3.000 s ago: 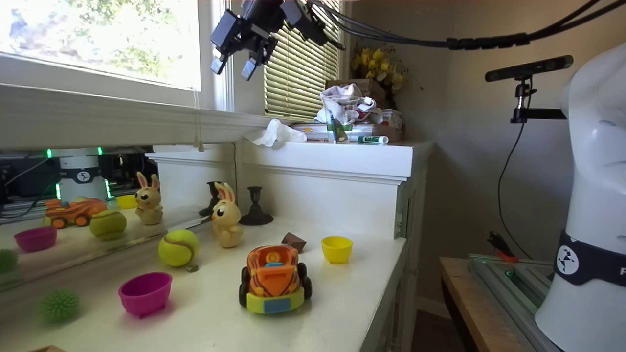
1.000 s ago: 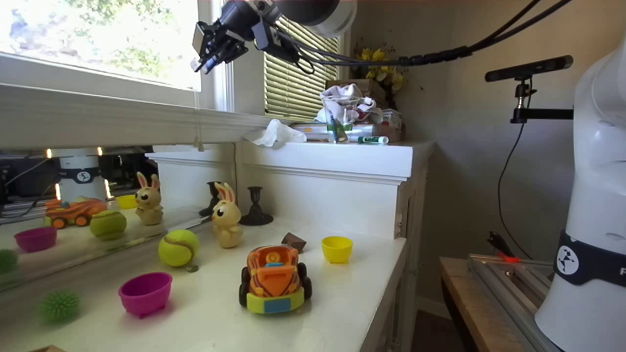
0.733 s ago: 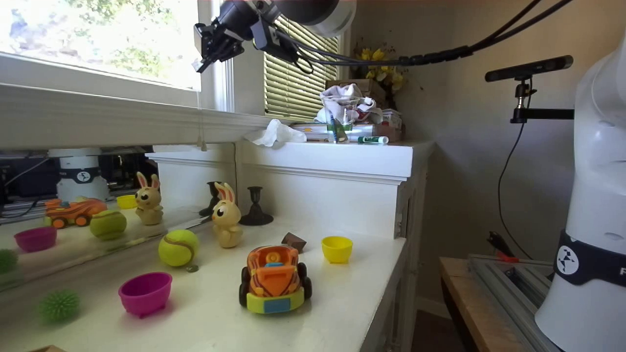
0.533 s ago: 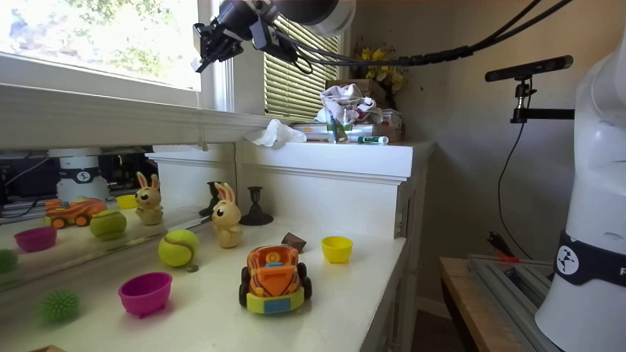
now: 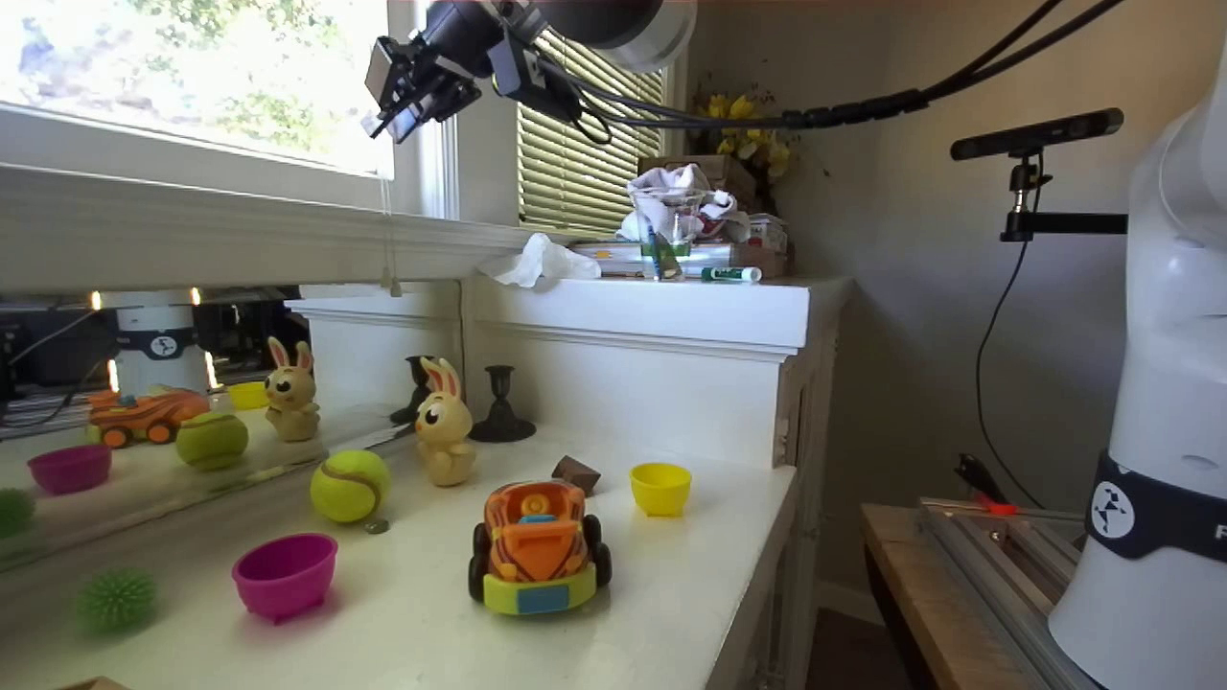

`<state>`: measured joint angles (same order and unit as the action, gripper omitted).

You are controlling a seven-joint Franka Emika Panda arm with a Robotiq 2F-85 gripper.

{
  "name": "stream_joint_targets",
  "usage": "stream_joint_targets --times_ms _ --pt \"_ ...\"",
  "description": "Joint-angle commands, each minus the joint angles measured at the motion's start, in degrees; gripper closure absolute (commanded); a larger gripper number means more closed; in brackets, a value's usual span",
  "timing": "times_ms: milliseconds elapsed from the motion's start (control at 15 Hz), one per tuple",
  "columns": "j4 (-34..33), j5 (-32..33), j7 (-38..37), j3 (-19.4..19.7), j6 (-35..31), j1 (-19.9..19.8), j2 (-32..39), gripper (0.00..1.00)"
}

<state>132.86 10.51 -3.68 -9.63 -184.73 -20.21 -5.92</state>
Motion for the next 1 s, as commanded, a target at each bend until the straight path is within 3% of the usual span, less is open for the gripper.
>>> stream_joint_targets --times_ms 0,267,400,533,600,667,933 --pt "-1.7 1.3 -0.5 -1.1 -1.3 -1.5 1.2 0.32" --pt "-2.4 1.3 -0.5 -1.3 -1.3 -1.9 1.7 0.05" --pt "-2.9 1.3 -0.4 -1.3 -1.3 -2.0 2.2 0.00" --pt "-3.3 1.4 -0.3 -1.3 -1.6 -2.1 2.7 0.01" --pt "-3.4 1.2 -0.3 -1.3 -1.3 -1.9 2.8 0.25" --pt "-3.5 1.3 -0.2 -1.3 -1.4 -2.0 3.0 0.26" --pt "-3.8 1.2 0.1 -1.1 -2.3 -1.7 3.9 0.55"
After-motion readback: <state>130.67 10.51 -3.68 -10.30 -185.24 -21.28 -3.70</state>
